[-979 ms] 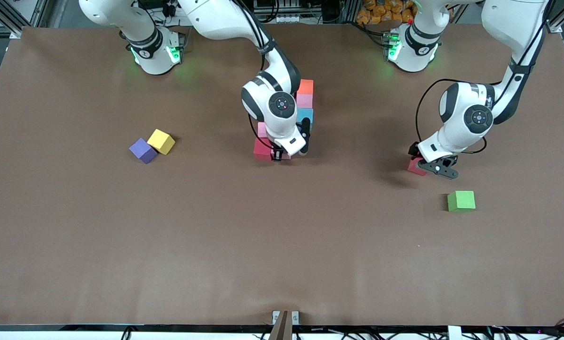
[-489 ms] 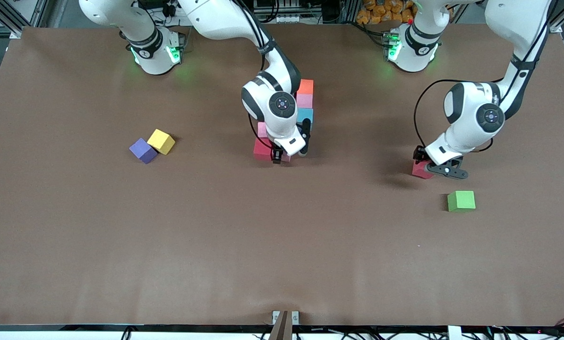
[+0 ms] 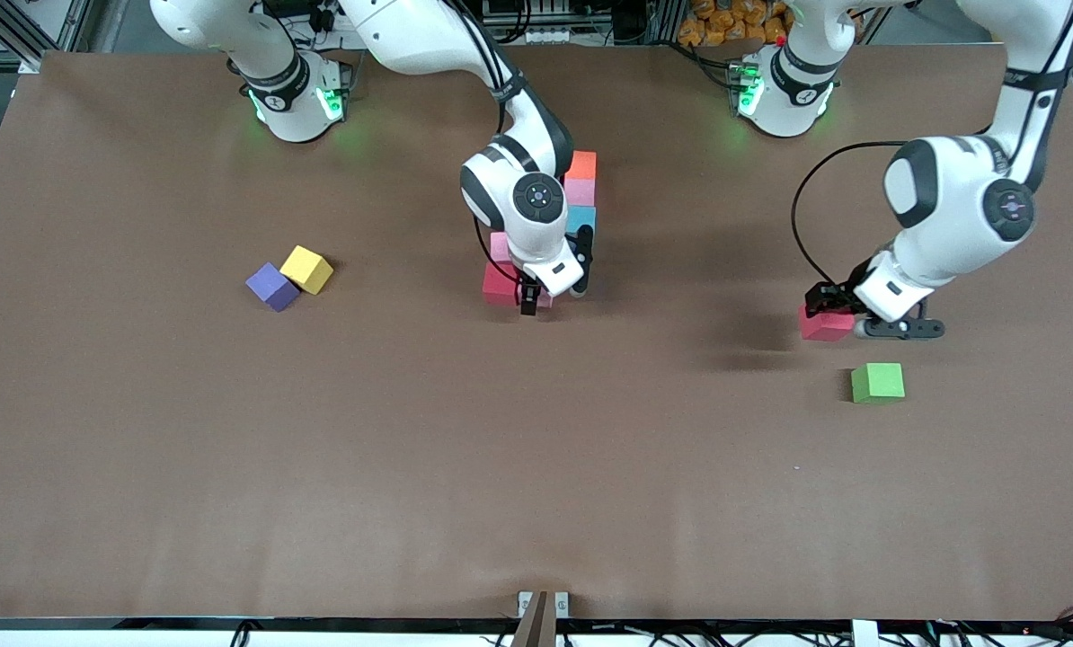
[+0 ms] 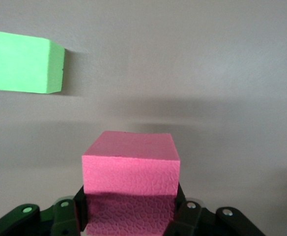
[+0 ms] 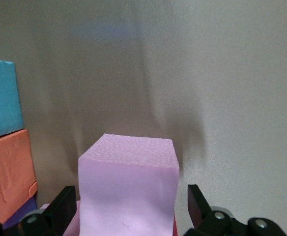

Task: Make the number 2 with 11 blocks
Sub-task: 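Carry the pink cube to the shape with the left gripper while the right gripper withdraws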

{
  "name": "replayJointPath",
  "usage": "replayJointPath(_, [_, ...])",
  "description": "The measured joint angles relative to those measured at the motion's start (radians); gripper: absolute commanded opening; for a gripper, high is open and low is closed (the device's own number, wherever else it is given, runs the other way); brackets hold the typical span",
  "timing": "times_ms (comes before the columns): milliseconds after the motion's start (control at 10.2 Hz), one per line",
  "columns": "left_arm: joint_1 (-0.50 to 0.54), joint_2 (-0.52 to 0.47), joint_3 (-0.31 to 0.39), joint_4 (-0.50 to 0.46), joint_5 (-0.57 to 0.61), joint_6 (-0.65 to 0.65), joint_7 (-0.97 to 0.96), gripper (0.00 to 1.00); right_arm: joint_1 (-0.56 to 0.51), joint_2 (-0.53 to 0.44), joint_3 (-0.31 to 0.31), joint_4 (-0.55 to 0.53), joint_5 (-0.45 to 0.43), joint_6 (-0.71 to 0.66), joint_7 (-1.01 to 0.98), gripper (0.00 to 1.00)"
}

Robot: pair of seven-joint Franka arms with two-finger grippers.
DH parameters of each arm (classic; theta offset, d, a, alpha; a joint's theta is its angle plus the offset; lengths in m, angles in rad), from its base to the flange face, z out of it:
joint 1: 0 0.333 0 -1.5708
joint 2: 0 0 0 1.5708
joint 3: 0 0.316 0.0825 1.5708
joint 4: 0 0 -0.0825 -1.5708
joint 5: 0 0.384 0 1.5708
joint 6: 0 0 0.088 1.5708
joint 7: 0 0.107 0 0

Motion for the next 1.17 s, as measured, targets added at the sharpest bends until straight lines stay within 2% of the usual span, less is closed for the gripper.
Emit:
replayJointPath(196, [0.0, -0.015, 0.0, 0.121, -0.001, -0.153, -0.181, 0.14, 0.0, -0.021, -0.001, 0.009, 0.0, -0.029, 0.0, 1.0])
replayJointPath(294, [-0.001, -0.014, -0.001, 0.153, -0.002, -0.173, -0.25, 0.14, 0.0, -0.039, -0.002, 0.011, 0.0, -0.046, 0.0, 1.0])
replayJointPath(587, [-0.021, 0.007, -0.011, 0.192, -0.002, -0.176, -0.466, 0.14, -0.008, -0.09, -0.011, 0.012, 0.0, -0.096, 0.005, 1.0])
replayJointPath(881, [-0.124, 0.049, -0.021, 0.255, -0.002, -0.176, -0.751, 0.13, -0.105, -0.146, -0.038, 0.031, 0.0, -0.23, 0.017, 1.0])
replayJointPath(979, [-0.168, 0.066, -0.022, 0.276, -0.002, -0.175, -0.846, 0.13, -0.147, -0.164, -0.067, 0.049, -0.001, -0.28, 0.017, 1.0])
replayJointPath(1174, [-0.251, 0.108, -0.023, 0.307, -0.002, -0.147, -1.037, 0.14, -0.178, -0.188, -0.176, 0.072, -0.001, -0.32, 0.016, 1.0])
